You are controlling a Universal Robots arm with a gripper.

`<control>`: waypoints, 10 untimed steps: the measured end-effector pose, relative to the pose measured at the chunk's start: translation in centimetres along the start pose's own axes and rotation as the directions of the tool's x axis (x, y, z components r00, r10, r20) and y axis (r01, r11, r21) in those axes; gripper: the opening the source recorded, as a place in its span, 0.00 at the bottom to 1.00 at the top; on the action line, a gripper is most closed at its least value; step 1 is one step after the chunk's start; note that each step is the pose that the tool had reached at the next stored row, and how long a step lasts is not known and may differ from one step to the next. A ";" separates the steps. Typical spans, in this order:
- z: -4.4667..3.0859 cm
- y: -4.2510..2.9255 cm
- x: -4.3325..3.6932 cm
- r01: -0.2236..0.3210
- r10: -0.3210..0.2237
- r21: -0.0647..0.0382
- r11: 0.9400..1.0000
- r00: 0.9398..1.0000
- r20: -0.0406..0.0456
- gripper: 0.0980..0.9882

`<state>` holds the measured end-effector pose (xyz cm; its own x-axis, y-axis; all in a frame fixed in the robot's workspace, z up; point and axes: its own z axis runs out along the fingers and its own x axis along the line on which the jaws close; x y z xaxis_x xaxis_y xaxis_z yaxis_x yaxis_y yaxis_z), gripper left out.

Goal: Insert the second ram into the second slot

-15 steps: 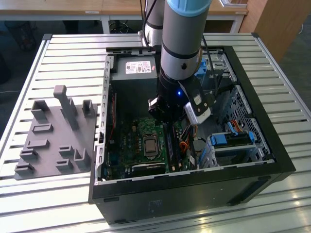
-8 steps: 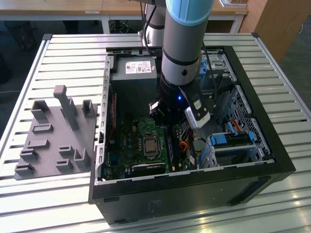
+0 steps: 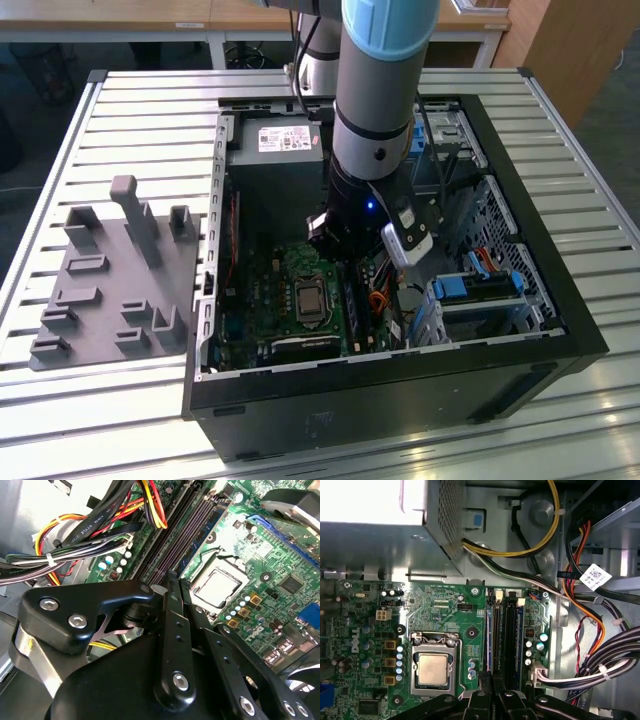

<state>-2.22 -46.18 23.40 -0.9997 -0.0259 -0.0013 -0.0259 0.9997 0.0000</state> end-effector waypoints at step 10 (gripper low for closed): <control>0.10 -0.01 -0.28 0.000 0.000 0.000 1.000 1.000 0.000 0.04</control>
<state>-1.94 -46.17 23.30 -0.9997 -0.0260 -0.0014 -0.0260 0.9997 0.0003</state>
